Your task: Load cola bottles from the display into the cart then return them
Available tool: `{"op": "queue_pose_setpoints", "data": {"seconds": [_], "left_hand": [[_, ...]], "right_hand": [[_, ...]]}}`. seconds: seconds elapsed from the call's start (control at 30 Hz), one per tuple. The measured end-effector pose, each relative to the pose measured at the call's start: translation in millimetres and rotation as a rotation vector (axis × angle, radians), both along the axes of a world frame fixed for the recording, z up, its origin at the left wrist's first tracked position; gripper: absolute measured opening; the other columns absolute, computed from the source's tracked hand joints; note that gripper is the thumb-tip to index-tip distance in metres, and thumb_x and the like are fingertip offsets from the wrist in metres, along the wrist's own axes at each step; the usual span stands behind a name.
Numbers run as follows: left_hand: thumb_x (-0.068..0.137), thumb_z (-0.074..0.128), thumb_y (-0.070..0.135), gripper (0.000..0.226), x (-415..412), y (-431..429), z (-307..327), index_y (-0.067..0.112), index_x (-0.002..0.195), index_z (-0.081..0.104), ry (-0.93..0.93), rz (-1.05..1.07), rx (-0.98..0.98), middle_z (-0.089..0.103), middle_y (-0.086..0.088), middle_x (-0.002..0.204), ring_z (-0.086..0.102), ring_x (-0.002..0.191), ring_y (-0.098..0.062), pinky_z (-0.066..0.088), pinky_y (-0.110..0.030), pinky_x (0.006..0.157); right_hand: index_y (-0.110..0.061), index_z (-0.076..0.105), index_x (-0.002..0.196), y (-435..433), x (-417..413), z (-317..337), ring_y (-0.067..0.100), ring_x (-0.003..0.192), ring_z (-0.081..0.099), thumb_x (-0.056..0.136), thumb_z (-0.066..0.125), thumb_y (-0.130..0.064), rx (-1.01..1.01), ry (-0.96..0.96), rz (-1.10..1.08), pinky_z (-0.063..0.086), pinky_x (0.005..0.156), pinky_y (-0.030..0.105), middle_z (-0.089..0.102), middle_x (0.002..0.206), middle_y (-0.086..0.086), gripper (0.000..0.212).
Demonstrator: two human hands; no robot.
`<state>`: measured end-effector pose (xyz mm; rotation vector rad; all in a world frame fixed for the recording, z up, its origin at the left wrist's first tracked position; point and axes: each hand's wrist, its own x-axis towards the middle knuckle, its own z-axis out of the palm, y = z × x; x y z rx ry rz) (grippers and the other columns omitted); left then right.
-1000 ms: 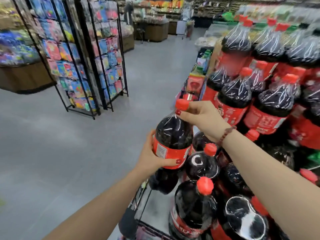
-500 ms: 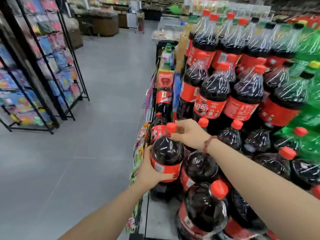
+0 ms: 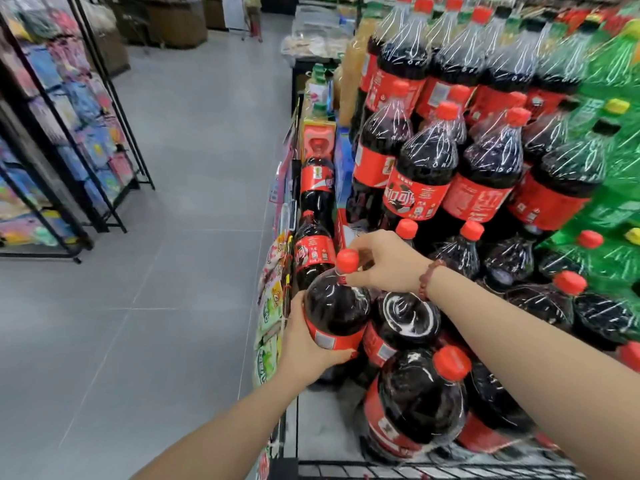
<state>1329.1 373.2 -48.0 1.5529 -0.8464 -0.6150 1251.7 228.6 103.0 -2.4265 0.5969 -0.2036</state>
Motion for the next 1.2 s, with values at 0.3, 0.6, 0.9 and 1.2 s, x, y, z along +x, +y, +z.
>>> {"op": "queue_pose_setpoints", "data": {"seconds": [0.3,0.6,0.9,1.2], "left_hand": [[0.049,0.095,0.007,0.101,-0.8,3.6,-8.0,0.04,0.123,0.035,-0.049,-0.017,-0.022,0.056,0.018,0.12,0.055,0.108,0.014,0.041,-0.003,0.084],[0.05,0.095,0.005,0.105,3.3,4.7,-9.0,0.04,0.125,0.03,-0.026,-0.076,0.002,0.053,0.014,0.124,0.053,0.11,0.015,0.041,-0.002,0.085],[0.048,0.095,0.034,0.11,1.7,12.6,-4.7,0.042,0.138,0.032,0.047,-0.11,-0.04,0.049,0.016,0.137,0.048,0.127,0.002,0.04,-0.027,0.108],[0.055,0.087,0.033,0.101,0.6,21.7,56.5,0.035,0.141,0.034,0.051,-0.096,-0.143,0.039,0.017,0.147,0.035,0.135,0.008,0.029,-0.012,0.106]], "right_hand": [[-0.007,0.072,0.078,11.4,-12.1,0.6,0.004,0.064,0.061,0.066,0.082,-0.011,0.014,-0.026,-0.031,0.049,0.063,0.014,0.07,0.073,-0.001,0.016],[-0.025,0.063,0.073,15.1,-15.3,-3.2,0.007,0.072,0.064,0.068,0.083,-0.015,0.066,-0.032,-0.091,0.053,0.073,0.021,0.068,0.077,-0.005,0.023],[-0.014,0.07,0.097,23.7,-33.6,-12.2,0.01,0.095,0.068,0.075,0.078,-0.006,0.349,-0.147,-0.144,0.051,0.091,0.022,0.073,0.1,0.002,0.025],[-0.012,0.066,0.11,39.9,-97.8,3.9,0.015,0.093,0.068,0.082,0.069,-0.001,0.562,-0.373,-0.349,0.053,0.077,0.02,0.071,0.108,0.009,0.03]]}}
